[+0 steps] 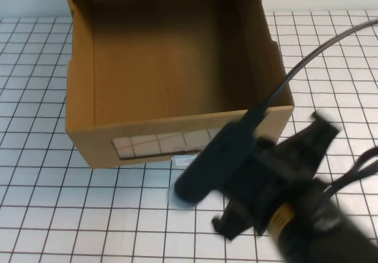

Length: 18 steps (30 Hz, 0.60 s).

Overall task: Open the shoe box
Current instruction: 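Pull the top drawer of the cardboard box fully open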

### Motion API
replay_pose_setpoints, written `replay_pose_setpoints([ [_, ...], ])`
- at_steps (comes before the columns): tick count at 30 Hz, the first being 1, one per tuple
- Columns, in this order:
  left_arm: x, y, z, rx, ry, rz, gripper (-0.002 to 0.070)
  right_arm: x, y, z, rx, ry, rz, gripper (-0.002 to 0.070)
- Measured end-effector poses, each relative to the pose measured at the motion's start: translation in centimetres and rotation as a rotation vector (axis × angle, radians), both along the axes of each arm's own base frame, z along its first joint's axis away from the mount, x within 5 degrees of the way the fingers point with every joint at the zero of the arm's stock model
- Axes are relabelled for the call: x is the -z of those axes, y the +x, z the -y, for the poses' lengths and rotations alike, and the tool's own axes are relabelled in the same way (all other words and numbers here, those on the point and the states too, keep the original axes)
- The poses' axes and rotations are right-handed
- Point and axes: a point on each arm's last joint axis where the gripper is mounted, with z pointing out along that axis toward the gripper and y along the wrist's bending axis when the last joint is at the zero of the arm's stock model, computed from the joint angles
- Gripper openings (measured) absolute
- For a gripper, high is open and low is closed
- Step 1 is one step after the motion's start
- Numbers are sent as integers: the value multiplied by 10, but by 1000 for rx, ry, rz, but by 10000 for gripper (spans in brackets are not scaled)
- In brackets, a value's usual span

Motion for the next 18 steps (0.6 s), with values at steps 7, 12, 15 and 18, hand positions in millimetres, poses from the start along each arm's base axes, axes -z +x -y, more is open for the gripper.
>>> replay_pose_setpoints([
  [7,-35,-43,12,53,-12,91,-2,-73,35,63,208,203,-61,-10],
  [12,-54,-77,26,79,21,153,-2,-107,50,127,332,286,-146,-11],
  [15,-58,-92,27,74,42,147,-2,-115,50,162,376,312,-189,-11],
  [18,-55,-101,25,74,55,117,-2,-116,46,188,417,330,-247,-12],
])
